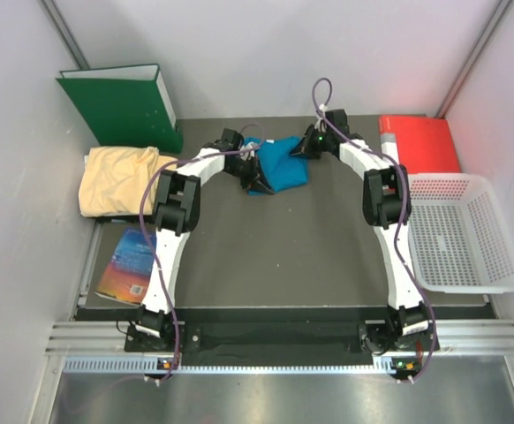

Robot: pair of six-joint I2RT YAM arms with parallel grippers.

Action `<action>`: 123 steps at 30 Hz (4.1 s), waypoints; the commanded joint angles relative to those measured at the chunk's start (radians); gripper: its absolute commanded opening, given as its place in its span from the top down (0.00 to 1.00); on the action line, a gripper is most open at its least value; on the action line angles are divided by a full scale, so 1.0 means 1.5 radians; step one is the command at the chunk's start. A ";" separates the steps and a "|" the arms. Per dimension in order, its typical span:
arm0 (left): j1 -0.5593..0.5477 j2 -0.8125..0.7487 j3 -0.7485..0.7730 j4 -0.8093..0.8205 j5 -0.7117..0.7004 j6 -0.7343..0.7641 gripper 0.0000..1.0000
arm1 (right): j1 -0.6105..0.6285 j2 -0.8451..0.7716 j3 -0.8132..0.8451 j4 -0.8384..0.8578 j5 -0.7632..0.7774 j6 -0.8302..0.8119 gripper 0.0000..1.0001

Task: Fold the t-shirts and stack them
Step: Fold the tshirt, then neatly place the folded tshirt to the corner

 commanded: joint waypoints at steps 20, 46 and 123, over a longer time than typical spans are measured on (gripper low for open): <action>0.013 -0.186 0.028 -0.050 -0.271 0.098 0.92 | -0.022 -0.114 -0.108 -0.020 -0.009 -0.093 1.00; 0.243 -0.417 -0.105 -0.256 -0.832 0.167 0.01 | 0.103 -0.252 -0.160 -0.180 0.006 -0.215 0.97; 0.471 -0.324 -0.580 0.320 -0.320 -0.225 1.00 | 0.136 -0.187 -0.065 -0.246 -0.007 -0.170 0.50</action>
